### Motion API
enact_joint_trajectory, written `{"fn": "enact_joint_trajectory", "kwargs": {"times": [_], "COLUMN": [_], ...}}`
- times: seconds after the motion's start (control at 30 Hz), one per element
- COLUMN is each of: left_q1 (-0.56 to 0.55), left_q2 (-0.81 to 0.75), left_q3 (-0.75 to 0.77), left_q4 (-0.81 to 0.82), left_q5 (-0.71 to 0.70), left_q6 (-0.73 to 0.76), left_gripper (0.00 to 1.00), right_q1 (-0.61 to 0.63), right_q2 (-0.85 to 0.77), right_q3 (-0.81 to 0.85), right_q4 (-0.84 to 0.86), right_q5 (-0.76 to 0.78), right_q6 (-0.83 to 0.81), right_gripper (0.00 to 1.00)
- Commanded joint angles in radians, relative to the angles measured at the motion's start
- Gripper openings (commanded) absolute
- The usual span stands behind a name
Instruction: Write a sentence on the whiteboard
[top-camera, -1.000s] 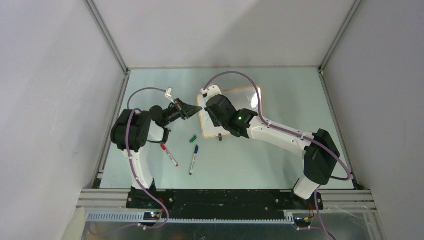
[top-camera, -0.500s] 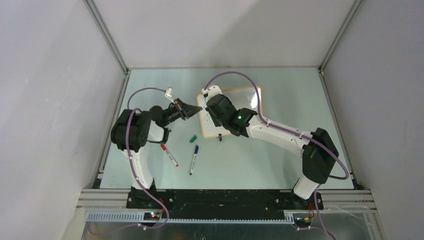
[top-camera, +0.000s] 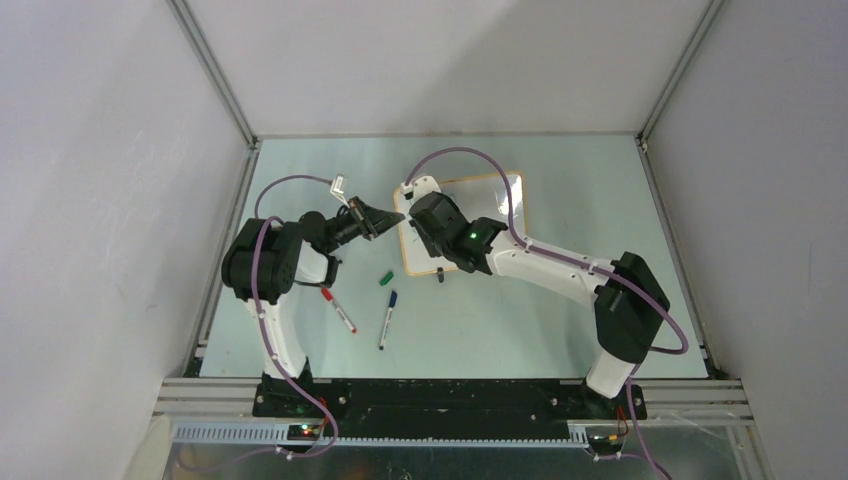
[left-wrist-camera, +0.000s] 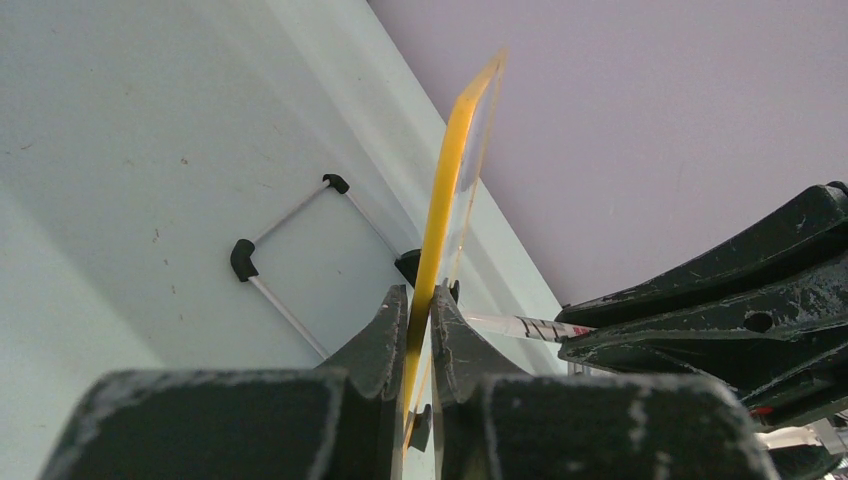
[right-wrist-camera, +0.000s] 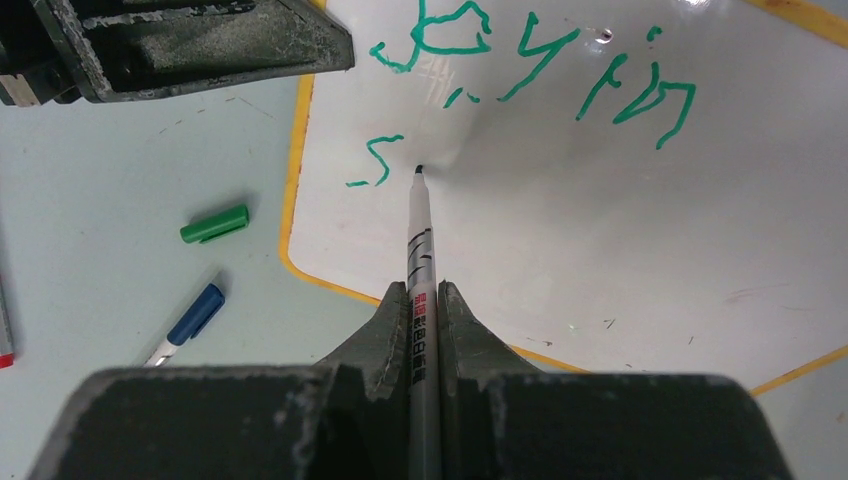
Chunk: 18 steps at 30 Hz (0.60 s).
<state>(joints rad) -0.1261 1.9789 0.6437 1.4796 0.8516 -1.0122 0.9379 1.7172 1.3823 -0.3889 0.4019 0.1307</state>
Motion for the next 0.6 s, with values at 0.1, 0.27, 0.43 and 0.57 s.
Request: {"fn": "enact_joint_trajectory", "kwargs": {"times": [0.1,0.27,0.43,0.57], "left_q1": [-0.003,-0.003,-0.003,-0.002], "left_q2": [-0.002,-0.002,-0.005,-0.006], "left_q3": [0.027,0.026,0.025,0.023], "left_q4": [0.053,0.053,0.053,0.053], "left_q5": [0.012,0.012,0.011,0.012], "left_q6": [0.001,0.001,0.003,0.003], "left_gripper": [0.0,0.0,0.0,0.0], "right_q1": [-0.01,-0.01,-0.009,-0.006], "right_q2": [0.017,0.023,0.021,0.022], "right_q3": [0.018,0.018,0.018,0.019], "right_q4": [0.003,-0.015,-0.031,-0.045], "right_q5": [-0.001,0.002,0.005,0.004], "right_q6": [0.017,0.026,0.035,0.039], "right_gripper": [0.0,0.0,0.0,0.0]}}
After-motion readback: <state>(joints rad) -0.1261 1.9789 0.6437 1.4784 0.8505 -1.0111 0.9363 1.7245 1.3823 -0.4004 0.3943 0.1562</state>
